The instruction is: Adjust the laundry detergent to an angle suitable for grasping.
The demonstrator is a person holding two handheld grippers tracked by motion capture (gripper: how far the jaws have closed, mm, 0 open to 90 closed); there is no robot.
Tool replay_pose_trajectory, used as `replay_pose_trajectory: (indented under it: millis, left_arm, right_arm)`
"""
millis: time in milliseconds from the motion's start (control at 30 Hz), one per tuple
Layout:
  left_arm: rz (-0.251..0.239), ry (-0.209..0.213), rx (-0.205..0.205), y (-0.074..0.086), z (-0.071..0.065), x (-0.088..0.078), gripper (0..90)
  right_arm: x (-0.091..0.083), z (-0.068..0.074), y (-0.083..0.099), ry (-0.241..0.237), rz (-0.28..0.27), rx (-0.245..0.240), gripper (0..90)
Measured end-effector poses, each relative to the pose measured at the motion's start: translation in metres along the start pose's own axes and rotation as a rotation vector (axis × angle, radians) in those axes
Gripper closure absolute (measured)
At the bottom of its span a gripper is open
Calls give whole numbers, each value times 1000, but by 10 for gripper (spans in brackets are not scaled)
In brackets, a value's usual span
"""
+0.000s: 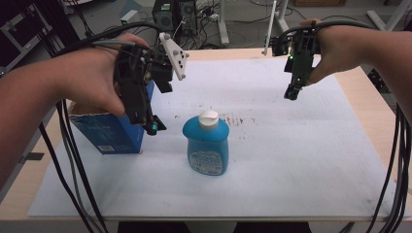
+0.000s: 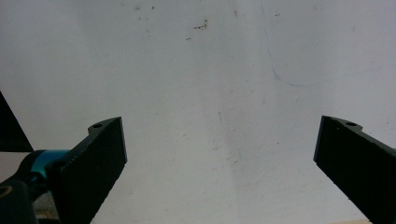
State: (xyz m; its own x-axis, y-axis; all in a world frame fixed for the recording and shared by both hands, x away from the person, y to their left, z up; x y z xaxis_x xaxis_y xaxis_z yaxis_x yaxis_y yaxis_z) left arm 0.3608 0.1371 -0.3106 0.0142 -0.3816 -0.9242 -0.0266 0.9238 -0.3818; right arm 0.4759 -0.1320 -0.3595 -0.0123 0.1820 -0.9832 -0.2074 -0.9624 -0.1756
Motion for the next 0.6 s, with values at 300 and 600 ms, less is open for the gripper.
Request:
replay_pose_trajectory:
  millis: [300,600]
  left_arm:
    - [71,-24,-37,5,8,-10,17]
    - [145,-32,-70,7,15,-15,18]
  right_arm:
    - [-1,2,-2,-3,-6,-4,15]
    - [0,2,-2,-3,-4,-4,14]
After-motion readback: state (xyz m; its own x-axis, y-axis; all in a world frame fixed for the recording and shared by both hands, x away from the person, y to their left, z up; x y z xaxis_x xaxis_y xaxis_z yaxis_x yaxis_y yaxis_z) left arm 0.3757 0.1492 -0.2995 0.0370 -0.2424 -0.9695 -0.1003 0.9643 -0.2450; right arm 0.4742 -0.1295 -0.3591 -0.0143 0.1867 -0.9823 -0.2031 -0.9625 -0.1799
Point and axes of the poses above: each handheld gripper's, and its own axes: x roughly forward along the jaws, y roughly out of its underside, z roughly to its left, the point moved 6 cm from there along x, roughly forward along the jaws, and after that the axes turned 10 degrees about -z, right-handed, at the moved point
